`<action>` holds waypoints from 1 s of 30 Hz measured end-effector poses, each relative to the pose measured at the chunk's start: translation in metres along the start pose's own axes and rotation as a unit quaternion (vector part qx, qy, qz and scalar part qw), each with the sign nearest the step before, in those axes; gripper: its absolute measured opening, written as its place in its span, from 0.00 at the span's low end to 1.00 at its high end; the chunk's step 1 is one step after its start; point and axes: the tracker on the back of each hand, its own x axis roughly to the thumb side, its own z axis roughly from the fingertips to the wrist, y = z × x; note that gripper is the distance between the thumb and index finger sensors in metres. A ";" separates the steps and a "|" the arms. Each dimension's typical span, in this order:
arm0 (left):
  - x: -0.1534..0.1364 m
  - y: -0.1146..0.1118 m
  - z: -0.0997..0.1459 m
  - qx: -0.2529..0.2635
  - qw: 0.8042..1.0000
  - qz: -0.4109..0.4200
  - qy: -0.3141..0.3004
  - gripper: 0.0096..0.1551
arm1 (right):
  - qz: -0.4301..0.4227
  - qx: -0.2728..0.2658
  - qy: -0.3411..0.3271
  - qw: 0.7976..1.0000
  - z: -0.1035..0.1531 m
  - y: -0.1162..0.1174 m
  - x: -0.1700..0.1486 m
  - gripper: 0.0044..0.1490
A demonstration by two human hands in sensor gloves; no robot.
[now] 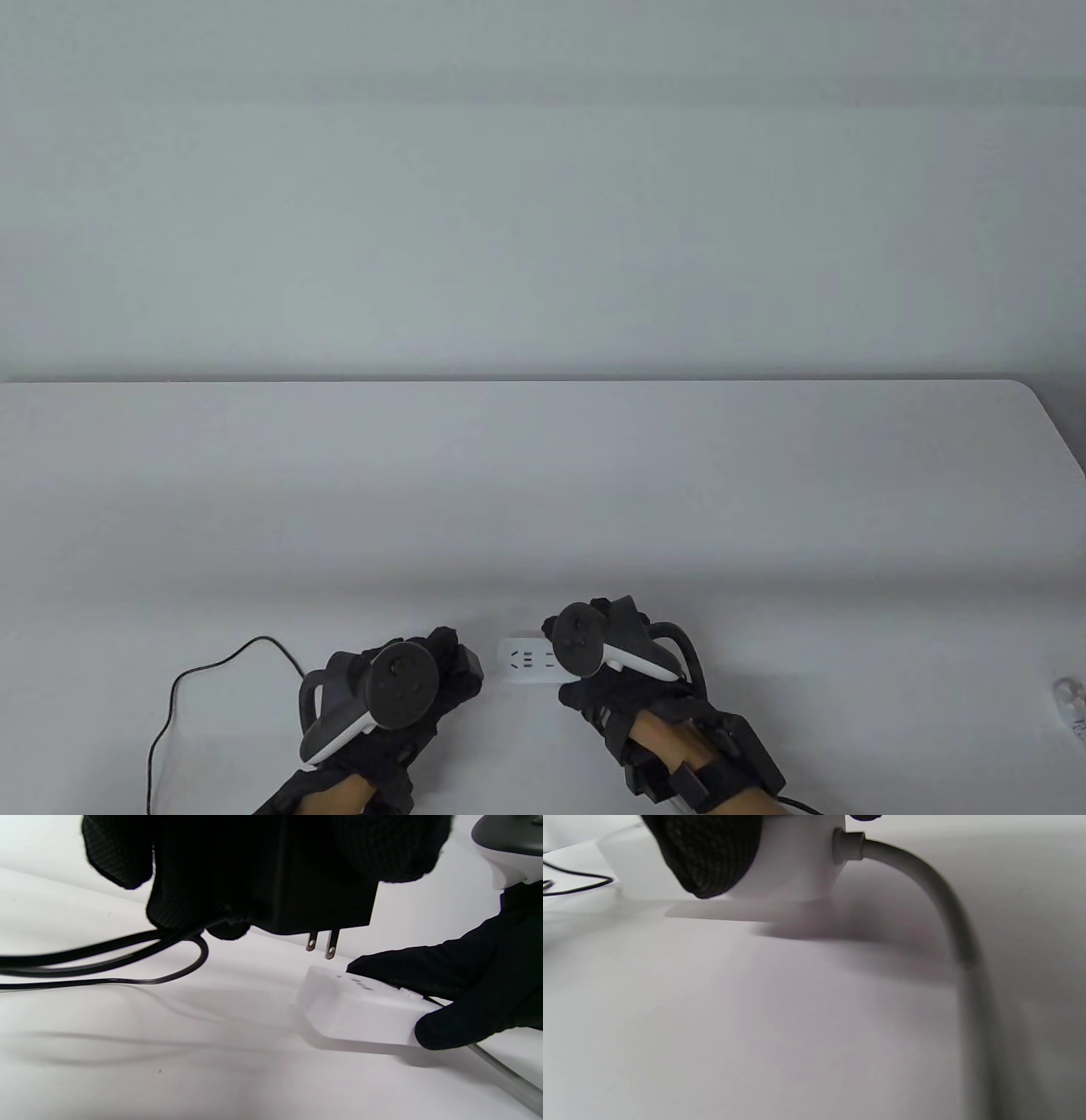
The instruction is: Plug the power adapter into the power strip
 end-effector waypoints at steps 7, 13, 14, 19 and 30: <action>0.001 -0.001 0.000 -0.005 1.000 0.001 -0.010 0.42 | 0.014 0.018 -0.035 0.999 -0.001 0.013 0.019 0.54; 0.003 -0.004 -0.001 -0.019 1.000 0.004 -0.025 0.42 | 0.024 0.019 -0.058 0.998 -0.003 0.022 0.031 0.54; 0.003 -0.005 -0.002 -0.026 0.999 0.006 -0.028 0.42 | 0.028 0.021 -0.060 0.998 -0.004 0.024 0.032 0.54; 0.002 -0.008 -0.003 -0.043 0.999 0.006 -0.031 0.42 | 0.030 0.018 -0.065 0.997 -0.004 0.027 0.033 0.54; 0.004 -0.016 -0.006 -0.067 0.997 -0.007 -0.033 0.41 | 0.032 0.017 -0.063 0.997 -0.004 0.027 0.033 0.54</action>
